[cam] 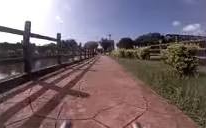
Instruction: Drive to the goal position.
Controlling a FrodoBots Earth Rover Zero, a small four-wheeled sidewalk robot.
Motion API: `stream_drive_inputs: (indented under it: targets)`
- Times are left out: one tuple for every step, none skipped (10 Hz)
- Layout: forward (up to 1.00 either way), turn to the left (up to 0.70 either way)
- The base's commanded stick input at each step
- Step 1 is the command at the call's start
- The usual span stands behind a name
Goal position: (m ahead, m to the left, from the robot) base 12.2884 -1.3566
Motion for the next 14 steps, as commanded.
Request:
stream_drive_inputs:
  targets:
    - [0.50, 0.00]
    - [0.50, 0.00]
    - [0.50, 0.00]
    - [0.50, 0.00]
    - [0.50, 0.00]
    - [0.50, 0.00]
    - [0.50, 0.00]
    - [0.50, 0.00]
    - [0.50, 0.02]
    - [0.50, 0.10]
    - [0.50, 0.00]
    - [0.50, 0.00]
    - [0.50, 0.00]
    - [0.50, 0.00]
